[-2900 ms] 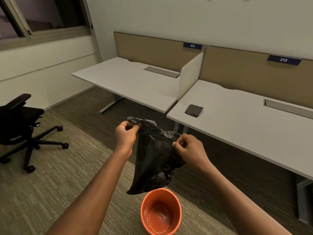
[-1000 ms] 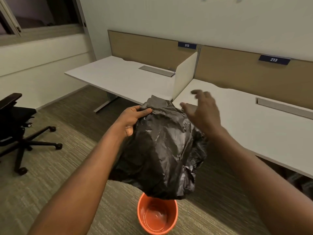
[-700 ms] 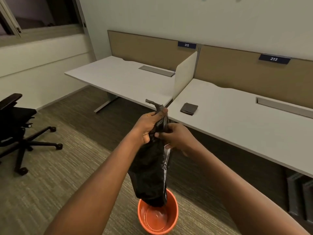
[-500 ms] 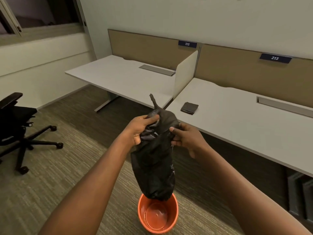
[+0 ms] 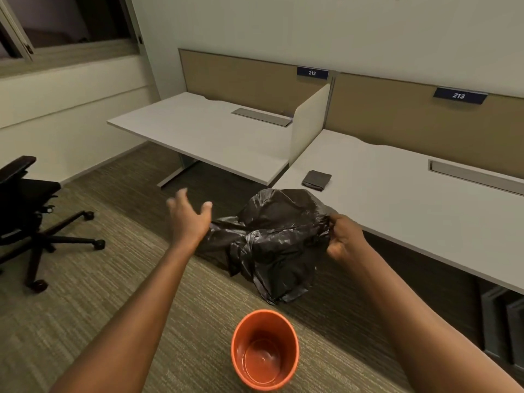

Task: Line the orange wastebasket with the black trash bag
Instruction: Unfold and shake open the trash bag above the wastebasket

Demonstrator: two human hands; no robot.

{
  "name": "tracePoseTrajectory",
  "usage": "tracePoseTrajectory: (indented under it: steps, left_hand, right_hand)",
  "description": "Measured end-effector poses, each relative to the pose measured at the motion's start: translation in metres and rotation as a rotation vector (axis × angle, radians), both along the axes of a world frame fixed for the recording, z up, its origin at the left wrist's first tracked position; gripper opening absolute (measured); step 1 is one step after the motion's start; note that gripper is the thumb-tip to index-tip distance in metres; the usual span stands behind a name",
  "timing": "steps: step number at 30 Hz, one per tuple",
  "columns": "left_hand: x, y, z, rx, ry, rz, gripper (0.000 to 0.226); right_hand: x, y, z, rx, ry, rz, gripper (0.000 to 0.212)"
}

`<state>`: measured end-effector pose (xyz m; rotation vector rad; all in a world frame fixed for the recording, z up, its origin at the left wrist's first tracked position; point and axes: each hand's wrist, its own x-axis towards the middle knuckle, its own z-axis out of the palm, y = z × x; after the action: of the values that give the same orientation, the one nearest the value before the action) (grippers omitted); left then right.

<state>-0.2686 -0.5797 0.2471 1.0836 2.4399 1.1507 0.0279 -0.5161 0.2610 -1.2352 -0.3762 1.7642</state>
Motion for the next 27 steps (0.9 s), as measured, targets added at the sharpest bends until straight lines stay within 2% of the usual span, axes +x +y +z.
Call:
tracePoseTrajectory:
  steps: [1, 2, 4, 5, 7, 9, 10, 13, 15, 17, 18, 20, 22, 25, 27]
  left_hand:
    - [0.011, -0.003, 0.007, 0.066, 0.216, -0.166, 0.078]
    - [0.024, -0.003, 0.013, 0.097, 0.300, -0.373, 0.088]
    - [0.052, -0.002, 0.022, 0.009, 0.344, -0.709, 0.102]
    - [0.066, 0.000, 0.020, -0.061, 0.377, -0.788, 0.102]
    - [0.086, 0.004, 0.015, -0.081, 0.329, -0.806, 0.077]
    - [0.095, 0.009, 0.005, 0.028, 0.162, -0.708, 0.040]
    - [0.097, 0.011, 0.004, 0.064, 0.052, -0.631, 0.031]
    - [0.092, 0.017, 0.010, 0.137, -0.460, -0.390, 0.031]
    - [0.088, 0.021, 0.020, 0.153, -0.774, -0.243, 0.026]
    - [0.082, 0.026, 0.029, 0.173, -0.999, -0.147, 0.024]
    - [0.078, 0.027, 0.033, 0.178, -1.103, -0.130, 0.023]
    - [0.068, 0.028, 0.039, 0.185, -1.269, -0.128, 0.019]
    - [0.058, 0.028, 0.041, 0.181, -1.302, -0.097, 0.016]
    - [0.044, 0.029, 0.035, 0.179, -1.237, -0.029, 0.009]
    - [0.038, 0.030, 0.027, 0.110, -1.083, -0.016, 0.014]
  right_hand:
    - [-0.008, -0.001, 0.003, 0.008, -0.018, 0.052, 0.026]
    - [-0.016, -0.002, 0.006, 0.023, -0.038, 0.097, 0.023]
    - [-0.033, -0.005, 0.017, 0.076, -0.091, 0.179, 0.020]
    - [-0.041, -0.008, 0.023, 0.110, -0.113, 0.221, 0.021]
    - [-0.052, -0.013, 0.034, 0.163, -0.154, 0.310, 0.026]
    - [-0.055, -0.014, 0.041, 0.197, -0.260, 0.350, 0.028]
    - [-0.053, -0.014, 0.045, 0.246, -0.364, 0.356, 0.029]
    - [-0.037, -0.013, 0.048, 0.673, -0.901, 0.426, 0.034]
    - [-0.025, -0.014, 0.044, 0.924, -1.204, 0.486, 0.047]
    - [-0.018, -0.012, 0.032, 1.061, -1.507, 0.557, 0.065]
    - [-0.016, -0.009, 0.024, 1.069, -1.671, 0.597, 0.067]
    - [-0.010, -0.003, 0.008, 0.925, -1.888, 0.642, 0.054]
    - [-0.003, 0.001, -0.007, 0.666, -1.934, 0.652, 0.041]
    - [0.009, 0.002, -0.025, 0.327, -1.808, 0.777, 0.028]
    - [0.014, 0.002, -0.029, 0.183, -1.651, 0.913, 0.015]
